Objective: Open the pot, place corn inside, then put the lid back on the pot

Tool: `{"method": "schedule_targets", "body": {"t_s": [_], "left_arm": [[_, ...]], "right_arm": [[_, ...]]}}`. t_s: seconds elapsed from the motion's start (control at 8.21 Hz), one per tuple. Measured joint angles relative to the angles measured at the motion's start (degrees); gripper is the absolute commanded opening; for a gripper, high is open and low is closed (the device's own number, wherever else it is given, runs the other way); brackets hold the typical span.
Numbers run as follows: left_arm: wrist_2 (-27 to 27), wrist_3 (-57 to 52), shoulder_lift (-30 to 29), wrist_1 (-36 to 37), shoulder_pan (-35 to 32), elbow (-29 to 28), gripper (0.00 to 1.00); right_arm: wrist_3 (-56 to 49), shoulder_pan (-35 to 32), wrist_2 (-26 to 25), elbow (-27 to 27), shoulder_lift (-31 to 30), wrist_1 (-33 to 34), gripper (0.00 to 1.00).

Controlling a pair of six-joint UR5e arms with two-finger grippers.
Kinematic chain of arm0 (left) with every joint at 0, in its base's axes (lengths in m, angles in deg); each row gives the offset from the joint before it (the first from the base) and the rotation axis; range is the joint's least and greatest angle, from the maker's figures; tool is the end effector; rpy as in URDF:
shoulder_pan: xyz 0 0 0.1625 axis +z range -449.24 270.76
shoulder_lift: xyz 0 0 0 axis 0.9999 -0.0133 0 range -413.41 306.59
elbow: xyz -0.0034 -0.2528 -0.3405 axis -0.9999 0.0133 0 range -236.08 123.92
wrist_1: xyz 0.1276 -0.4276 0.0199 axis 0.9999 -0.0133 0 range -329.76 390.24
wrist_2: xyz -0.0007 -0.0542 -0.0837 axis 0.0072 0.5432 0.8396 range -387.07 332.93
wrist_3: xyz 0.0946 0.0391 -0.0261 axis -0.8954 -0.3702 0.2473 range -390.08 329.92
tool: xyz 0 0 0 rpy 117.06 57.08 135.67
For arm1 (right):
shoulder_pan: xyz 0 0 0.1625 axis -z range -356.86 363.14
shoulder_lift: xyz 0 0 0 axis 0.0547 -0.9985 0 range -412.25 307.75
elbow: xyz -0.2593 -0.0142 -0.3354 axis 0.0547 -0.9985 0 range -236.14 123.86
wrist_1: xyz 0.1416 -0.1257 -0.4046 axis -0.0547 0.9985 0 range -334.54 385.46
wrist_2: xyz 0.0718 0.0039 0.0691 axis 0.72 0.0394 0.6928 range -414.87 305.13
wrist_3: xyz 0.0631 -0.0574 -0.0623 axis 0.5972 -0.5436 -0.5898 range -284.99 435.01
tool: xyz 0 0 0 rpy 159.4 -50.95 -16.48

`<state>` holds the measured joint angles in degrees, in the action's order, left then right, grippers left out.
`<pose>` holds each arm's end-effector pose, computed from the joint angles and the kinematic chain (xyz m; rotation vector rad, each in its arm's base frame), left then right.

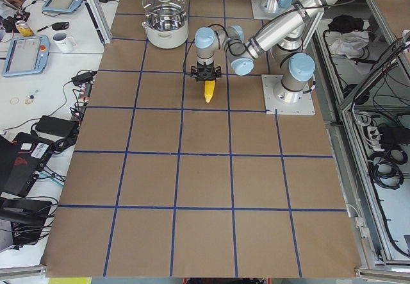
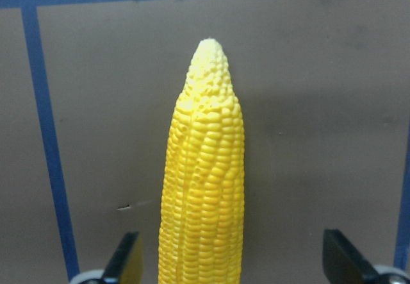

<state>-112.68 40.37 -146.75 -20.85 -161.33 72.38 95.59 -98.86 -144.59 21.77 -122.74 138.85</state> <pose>-0.0002 -0.4591 0.1914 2.1575 -2.2159 -0.1223 0.2742 -0.6466 0.4331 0.2258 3.0237 -0.4060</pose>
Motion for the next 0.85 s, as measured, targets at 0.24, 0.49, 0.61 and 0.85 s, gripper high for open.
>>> {"method": "schedule_targets", "body": {"t_s": [0.24,0.49,0.61,0.85], "left_arm": [[-0.1,-0.3,-0.9,1.4,0.0,1.2,1.00],[-0.6,-0.4,-1.6,0.2,0.0,1.5,1.00],[-1.7,-0.4,-1.7,-1.0,0.0,1.5,1.00],[-3.5,-0.3,-2.2,-2.2,-0.3,1.5,0.89]], "right_arm": [[-5.9,4.1,1.2,0.4,-6.7,-8.6,0.33],[-10.3,7.0,1.4,1.7,-12.4,-15.5,0.33],[-11.2,8.0,1.4,2.2,-14.7,-18.6,0.33],[-12.3,9.0,1.3,2.7,-17.3,-23.2,0.31]]}}
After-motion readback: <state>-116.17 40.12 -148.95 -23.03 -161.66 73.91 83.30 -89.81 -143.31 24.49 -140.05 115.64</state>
